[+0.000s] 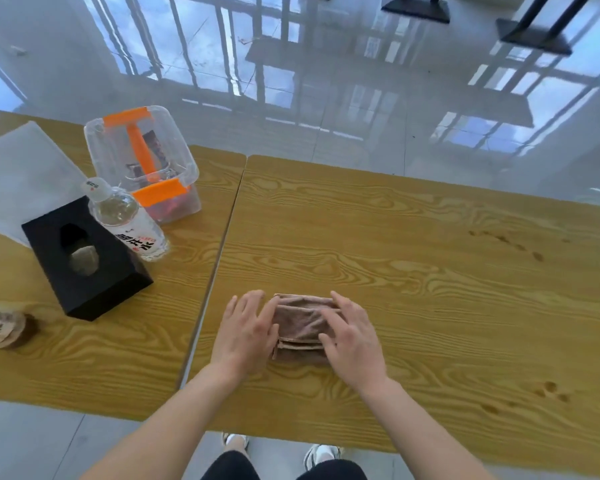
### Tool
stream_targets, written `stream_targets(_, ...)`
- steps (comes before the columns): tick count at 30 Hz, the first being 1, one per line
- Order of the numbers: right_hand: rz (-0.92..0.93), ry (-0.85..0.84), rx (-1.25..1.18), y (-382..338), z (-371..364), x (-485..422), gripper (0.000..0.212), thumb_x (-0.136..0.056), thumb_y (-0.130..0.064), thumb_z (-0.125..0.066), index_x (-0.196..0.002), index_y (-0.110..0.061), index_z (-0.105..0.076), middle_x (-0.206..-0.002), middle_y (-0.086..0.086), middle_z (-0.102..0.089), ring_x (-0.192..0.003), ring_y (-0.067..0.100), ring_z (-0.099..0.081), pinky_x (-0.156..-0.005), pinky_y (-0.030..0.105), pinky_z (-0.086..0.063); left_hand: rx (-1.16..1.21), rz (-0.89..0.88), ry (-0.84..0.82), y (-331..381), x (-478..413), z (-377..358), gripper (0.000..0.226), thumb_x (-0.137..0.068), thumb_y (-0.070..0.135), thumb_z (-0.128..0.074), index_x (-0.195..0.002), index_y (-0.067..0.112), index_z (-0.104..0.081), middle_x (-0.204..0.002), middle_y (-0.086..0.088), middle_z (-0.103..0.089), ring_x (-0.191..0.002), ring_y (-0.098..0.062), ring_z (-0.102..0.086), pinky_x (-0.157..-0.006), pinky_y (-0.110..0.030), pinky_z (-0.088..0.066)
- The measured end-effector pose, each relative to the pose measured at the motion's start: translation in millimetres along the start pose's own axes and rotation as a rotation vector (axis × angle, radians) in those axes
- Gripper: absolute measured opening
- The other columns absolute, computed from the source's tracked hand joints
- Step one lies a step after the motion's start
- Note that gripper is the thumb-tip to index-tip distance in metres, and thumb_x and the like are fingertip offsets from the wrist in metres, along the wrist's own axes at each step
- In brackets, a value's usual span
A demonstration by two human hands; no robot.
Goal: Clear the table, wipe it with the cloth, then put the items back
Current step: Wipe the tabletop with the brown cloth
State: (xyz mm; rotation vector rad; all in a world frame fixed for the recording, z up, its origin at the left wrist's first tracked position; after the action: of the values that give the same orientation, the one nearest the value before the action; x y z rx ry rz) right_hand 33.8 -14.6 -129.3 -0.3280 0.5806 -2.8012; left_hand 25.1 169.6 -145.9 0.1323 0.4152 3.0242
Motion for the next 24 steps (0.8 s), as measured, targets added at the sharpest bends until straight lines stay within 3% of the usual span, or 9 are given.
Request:
stream_targets(2, 0.141, -0.102, 0.122, -16.6, -16.7, 4.0, 0.058, -0.093, -0.047, -0.057, -0.148, -0.039, -0.038, -0.164, -0.004, -0.018, -0.152, 0.026, -0.009, -0.124, 0.046, -0.012, -0.063, -0.077, -0.041, -11.7, -2.2, -8.8, 0.059, -0.096, 0.042, -0.029, -0.151, 0.022, -0.032, -0.158, -0.008, -0.029, -0.149, -0.027, -0.018, -0.121, -0.049, -0.016)
stream_targets(4, 0.162, -0.217, 0.217, -27.0, -36.4, 0.7, 0.066, -0.093, -0.066, -0.041, -0.152, -0.049, -0.017, -0.166, -0.006, 0.003, -0.152, 0.024, 0.012, -0.123, 0.049, 0.004, -0.075, -0.127, -0.086, -23.0, 0.6, -22.5, 0.062, -0.098, 0.046, -0.024, -0.155, 0.022, -0.022, -0.164, -0.006, -0.013, -0.152, -0.024, 0.0, -0.123, -0.046, -0.007)
stream_targets(6, 0.07, -0.257, 0.244, -30.2, -48.8, -5.0, 0.069, -0.091, -0.076, -0.027, -0.152, -0.053, -0.002, -0.165, -0.007, 0.016, -0.149, 0.023, 0.025, -0.121, 0.051, 0.012, -0.062, -0.18, -0.079, -28.1, 4.2, -29.4, 0.065, -0.098, 0.049, -0.023, -0.155, 0.02, -0.02, -0.164, -0.007, -0.008, -0.152, -0.024, 0.004, -0.121, -0.045, -0.006)
stream_targets(9, -0.028, -0.208, 0.24, -28.5, -57.4, 3.4, 0.071, -0.091, -0.078, -0.018, -0.152, -0.051, 0.004, -0.163, -0.008, 0.022, -0.145, 0.021, 0.035, -0.119, 0.053, 0.015, -0.072, -0.235, -0.078, -29.5, 6.4, -35.4, 0.069, -0.098, 0.054, -0.018, -0.155, 0.016, -0.02, -0.164, -0.011, -0.009, -0.152, -0.027, 0.001, -0.12, -0.049, -0.009)
stream_targets(13, -0.149, -0.123, 0.216, 0.7, -59.7, 62.1, 0.072, -0.093, -0.077, -0.017, -0.155, -0.045, 0.001, -0.163, -0.008, 0.023, -0.147, 0.019, 0.031, -0.119, 0.049, 0.009, -0.076, -0.29, -0.107, -19.6, 8.3, -40.1, 0.073, -0.096, 0.059, -0.02, -0.154, 0.015, -0.023, -0.164, -0.012, -0.01, -0.152, -0.028, 0.001, -0.12, -0.05, -0.006)
stream_targets(19, -0.465, 0.015, 0.256, 103.0, -26.6, 149.7, 0.072, -0.095, -0.075, -0.018, -0.156, -0.038, -0.014, -0.166, 0.002, 0.005, -0.153, 0.024, 0.003, -0.12, 0.049, -0.003, -0.113, -0.504, -0.17, 65.6, 6.1, -58.7, 0.069, -0.096, 0.062, -0.022, -0.153, 0.025, -0.028, -0.164, -0.008, -0.013, -0.152, -0.026, 0.002, -0.12, -0.051, -0.009)
stream_targets(22, -0.488, 0.057, 0.199, 108.5, -19.7, 131.1, 0.079, -0.093, -0.076, -0.02, -0.157, -0.029, -0.02, -0.166, 0.002, 0.002, -0.153, 0.029, 0.002, -0.121, 0.049, 0.001, -0.105, -0.449, -0.161, 94.7, -6.5, -67.4, 0.068, -0.095, 0.061, -0.024, -0.151, 0.024, -0.034, -0.163, -0.008, -0.018, -0.152, -0.027, -0.002, -0.12, -0.055, -0.007)
stream_targets(24, -0.43, 0.081, 0.19, 91.3, -28.1, 120.6, 0.077, -0.093, -0.077, -0.021, -0.157, -0.034, -0.017, -0.167, -0.003, 0.001, -0.153, 0.03, 0.006, -0.121, 0.053, 0.0, -0.123, -0.433, -0.133, 105.7, -8.6, -69.7, 0.067, -0.094, 0.06, -0.028, -0.15, 0.024, -0.037, -0.161, -0.009, -0.022, -0.151, -0.028, -0.006, -0.119, -0.059, -0.005)
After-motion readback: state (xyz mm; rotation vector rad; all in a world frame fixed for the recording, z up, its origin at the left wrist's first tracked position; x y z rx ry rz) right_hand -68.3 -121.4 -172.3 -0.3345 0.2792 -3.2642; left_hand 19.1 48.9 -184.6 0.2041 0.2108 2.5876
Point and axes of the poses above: each hand's wrist, its own x-axis away from the middle knuckle, its own z-axis out of the back of the hand, y = z × x, the point moved 9 cm from there along -x, towards the middle knuckle
